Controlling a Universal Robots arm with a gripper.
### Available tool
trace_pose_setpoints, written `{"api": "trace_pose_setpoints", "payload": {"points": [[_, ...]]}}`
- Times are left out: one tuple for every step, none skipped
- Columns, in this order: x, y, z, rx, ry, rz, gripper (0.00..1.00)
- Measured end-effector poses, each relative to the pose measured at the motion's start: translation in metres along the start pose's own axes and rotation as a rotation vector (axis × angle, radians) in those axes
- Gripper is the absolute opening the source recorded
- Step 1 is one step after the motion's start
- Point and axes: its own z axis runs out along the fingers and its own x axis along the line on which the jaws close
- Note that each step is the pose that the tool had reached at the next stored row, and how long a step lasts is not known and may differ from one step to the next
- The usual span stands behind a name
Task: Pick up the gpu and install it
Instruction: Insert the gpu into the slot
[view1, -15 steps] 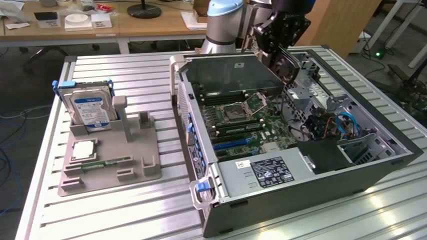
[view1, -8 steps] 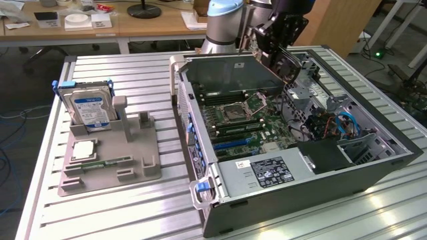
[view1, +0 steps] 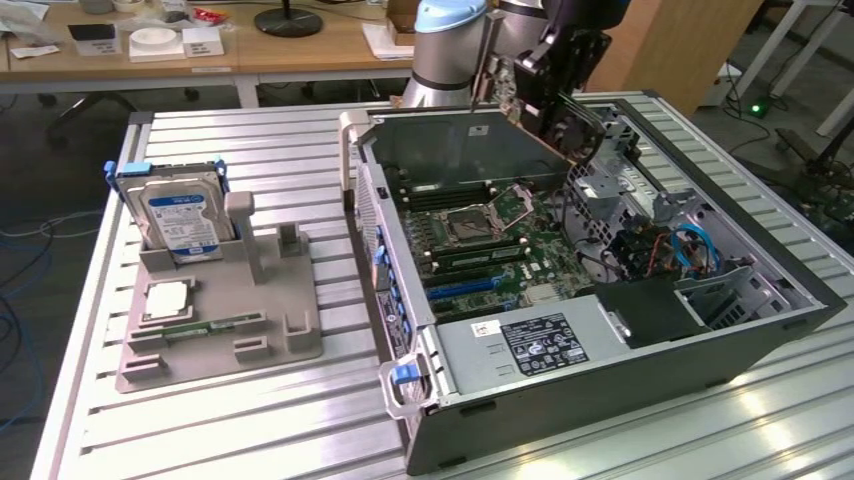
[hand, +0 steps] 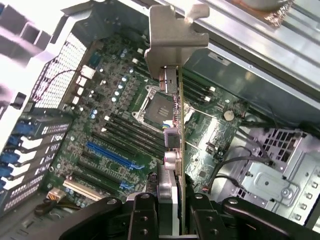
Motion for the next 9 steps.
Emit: {"api": "trace_pose_setpoints", "payload": {"points": [[0.0, 0.0, 0.0, -0.0004, 0.0005, -0.014, 0.29], [0.0, 0.0, 0.0, -0.0009, 0.0011, -0.028, 0.29], [0.0, 0.0, 0.0, -0.0013, 0.0018, -0.042, 0.29], [0.0, 0.0, 0.0, -0.0018, 0.0024, -0.056, 0.29], [0.0, 0.0, 0.0, -0.0023, 0.0029, -0.071, 0.29], [0.0, 0.0, 0.0, -0.0029, 0.0035, -0.086, 0.29], [0.0, 0.0, 0.0, -0.0033, 0.0041, -0.101, 0.29], [0.0001, 0.0, 0.0, -0.0038, 0.0048, -0.117, 0.29], [0.0001, 0.0, 0.0, -0.0043, 0.0054, -0.131, 0.29]]}}
